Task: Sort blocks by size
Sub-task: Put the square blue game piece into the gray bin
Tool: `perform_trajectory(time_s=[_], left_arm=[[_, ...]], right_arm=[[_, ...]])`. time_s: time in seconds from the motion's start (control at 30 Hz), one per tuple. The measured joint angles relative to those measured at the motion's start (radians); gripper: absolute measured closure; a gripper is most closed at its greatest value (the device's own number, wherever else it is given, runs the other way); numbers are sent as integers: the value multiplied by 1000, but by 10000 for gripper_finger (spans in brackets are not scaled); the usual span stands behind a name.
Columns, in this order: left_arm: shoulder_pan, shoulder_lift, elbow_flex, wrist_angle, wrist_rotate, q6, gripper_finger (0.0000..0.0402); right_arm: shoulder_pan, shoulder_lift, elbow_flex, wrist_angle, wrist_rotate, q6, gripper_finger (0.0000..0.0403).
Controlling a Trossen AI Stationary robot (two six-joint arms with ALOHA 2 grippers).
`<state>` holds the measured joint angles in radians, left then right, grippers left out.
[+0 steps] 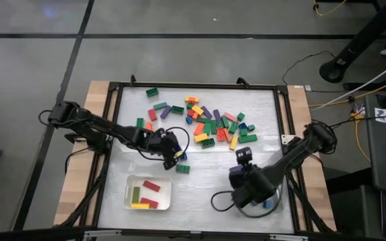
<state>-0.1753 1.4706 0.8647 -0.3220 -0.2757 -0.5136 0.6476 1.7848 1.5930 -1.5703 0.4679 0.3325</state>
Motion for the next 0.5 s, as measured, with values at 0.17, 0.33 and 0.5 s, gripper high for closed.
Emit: perform_trajectory(time_s=[0.17, 0.33, 0.5], left_arm=[[12, -5, 22, 145, 102, 66, 277], [31, -5, 21, 284, 231, 99, 275], [48, -4, 21, 395, 357, 100, 274]], right_arm=[[-2, -198, -150, 29, 158, 67, 150], [-31, -418, -385, 399, 262, 48, 150], [-63, -516, -605, 1072, 234, -405, 150]])
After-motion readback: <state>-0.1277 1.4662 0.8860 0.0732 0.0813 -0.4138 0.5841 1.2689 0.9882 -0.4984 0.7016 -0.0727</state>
